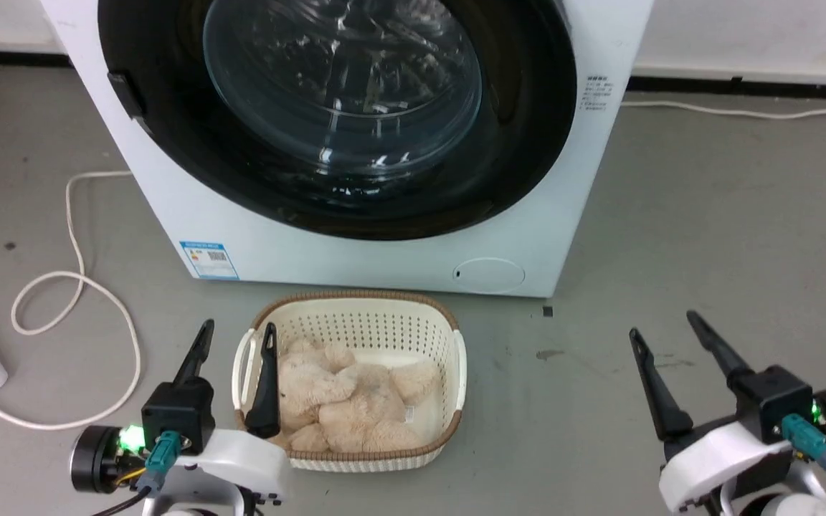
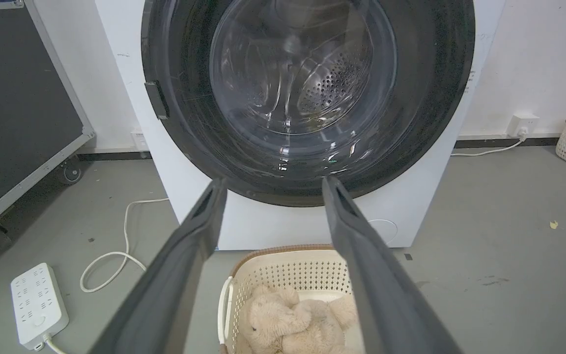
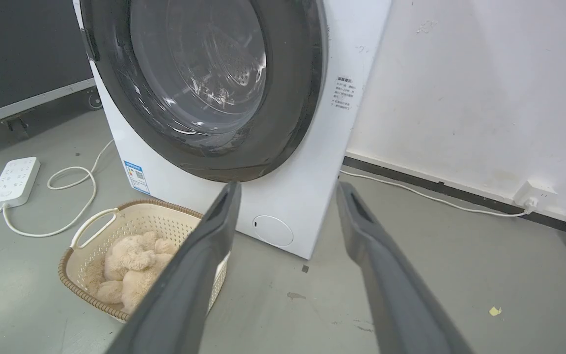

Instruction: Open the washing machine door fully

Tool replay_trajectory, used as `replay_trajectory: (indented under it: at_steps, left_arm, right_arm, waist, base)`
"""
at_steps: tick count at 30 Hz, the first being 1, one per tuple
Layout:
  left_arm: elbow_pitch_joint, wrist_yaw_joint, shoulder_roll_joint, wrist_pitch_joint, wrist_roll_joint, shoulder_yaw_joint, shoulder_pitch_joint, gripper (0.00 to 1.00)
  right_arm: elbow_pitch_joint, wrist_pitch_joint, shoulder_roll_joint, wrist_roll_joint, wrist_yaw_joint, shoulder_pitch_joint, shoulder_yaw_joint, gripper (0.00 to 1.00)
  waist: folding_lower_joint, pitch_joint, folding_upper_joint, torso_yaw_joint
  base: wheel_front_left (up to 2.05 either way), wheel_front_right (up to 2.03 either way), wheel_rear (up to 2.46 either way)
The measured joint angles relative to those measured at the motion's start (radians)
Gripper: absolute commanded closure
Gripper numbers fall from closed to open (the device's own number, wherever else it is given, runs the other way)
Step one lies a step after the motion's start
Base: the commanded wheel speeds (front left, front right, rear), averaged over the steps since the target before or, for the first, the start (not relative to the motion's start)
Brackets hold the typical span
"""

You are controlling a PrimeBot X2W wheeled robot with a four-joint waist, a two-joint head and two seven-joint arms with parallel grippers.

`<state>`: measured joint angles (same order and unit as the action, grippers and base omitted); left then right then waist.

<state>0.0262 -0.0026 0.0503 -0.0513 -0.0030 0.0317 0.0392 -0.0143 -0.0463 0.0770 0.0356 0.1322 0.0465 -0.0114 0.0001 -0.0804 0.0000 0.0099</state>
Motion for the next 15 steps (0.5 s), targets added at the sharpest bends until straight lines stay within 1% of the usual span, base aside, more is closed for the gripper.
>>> replay_trajectory:
  at_steps: [8, 9, 10, 11, 15]
  left_arm:
    - [0.021, 0.001, 0.0, -0.014, 0.0, 0.011, 0.025, 0.0]
    - [0.023, 0.001, 0.0, -0.019, 0.0, 0.013, 0.028, 0.0]
    - [0.026, 0.001, 0.0, -0.021, 0.0, 0.014, 0.029, 0.0]
    - [0.028, 0.001, 0.0, -0.022, 0.0, 0.016, 0.031, 0.0]
    - [0.035, 0.004, 0.0, -0.03, 0.0, 0.02, 0.042, 0.0]
  right_arm:
    - [-0.009, 0.002, 0.027, -0.014, 0.0, 0.067, -0.006, 0.0]
    - [-0.009, 0.008, 0.03, -0.021, 0.0, 0.077, -0.007, 0.54]
    - [-0.009, 0.01, 0.033, -0.028, 0.0, 0.088, -0.006, 0.98]
    - [-0.009, 0.011, 0.036, -0.036, 0.0, 0.099, -0.006, 1.0]
    - [-0.009, 0.02, 0.049, -0.066, 0.0, 0.153, -0.004, 1.0]
  waist:
    - [0.0, -0.05, 0.0, 0.011]
    - [0.0001, -0.056, 0.0, 0.013]
    - [0.0001, -0.062, 0.0, 0.015]
    - [0.0001, -0.067, 0.0, 0.017]
    - [0.0, -0.085, 0.0, 0.024]
  base:
    - [0.0, 0.0, 0.0]
    - [0.0, 0.0, 0.0]
    - [0.0, 0.0, 0.0]
    - [0.0, 0.0, 0.0]
    - [0.0, 0.0, 0.0]
